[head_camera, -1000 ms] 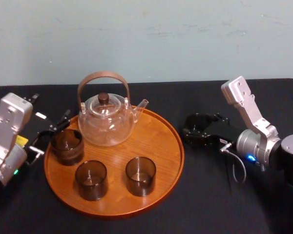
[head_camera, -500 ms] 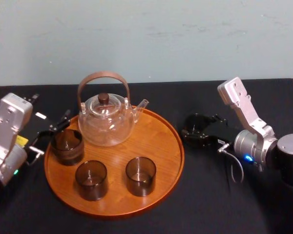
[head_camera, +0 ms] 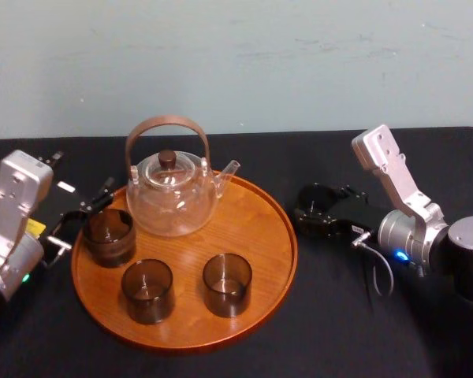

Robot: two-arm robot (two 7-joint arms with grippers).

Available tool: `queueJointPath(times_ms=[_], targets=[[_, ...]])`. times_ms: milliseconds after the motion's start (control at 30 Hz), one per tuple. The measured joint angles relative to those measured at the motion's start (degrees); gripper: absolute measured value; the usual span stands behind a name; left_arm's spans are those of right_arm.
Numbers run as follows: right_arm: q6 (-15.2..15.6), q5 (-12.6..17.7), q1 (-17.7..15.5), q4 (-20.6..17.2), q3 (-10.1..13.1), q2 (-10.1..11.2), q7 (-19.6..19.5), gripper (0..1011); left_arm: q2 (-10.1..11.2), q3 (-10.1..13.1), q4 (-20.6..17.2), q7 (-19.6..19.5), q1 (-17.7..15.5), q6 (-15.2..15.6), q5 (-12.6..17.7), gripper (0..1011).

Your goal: Pick up the glass from the table and place it on the tray.

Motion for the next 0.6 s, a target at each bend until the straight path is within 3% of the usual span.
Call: queueJointPath(times_ms=[600], targets=[[-0.1, 0.3, -0.1, -0.2, 0.2, 0.1, 0.2, 906, 0.0, 0.0, 0.0, 0.0, 0.0, 0.0, 0.0, 1001]])
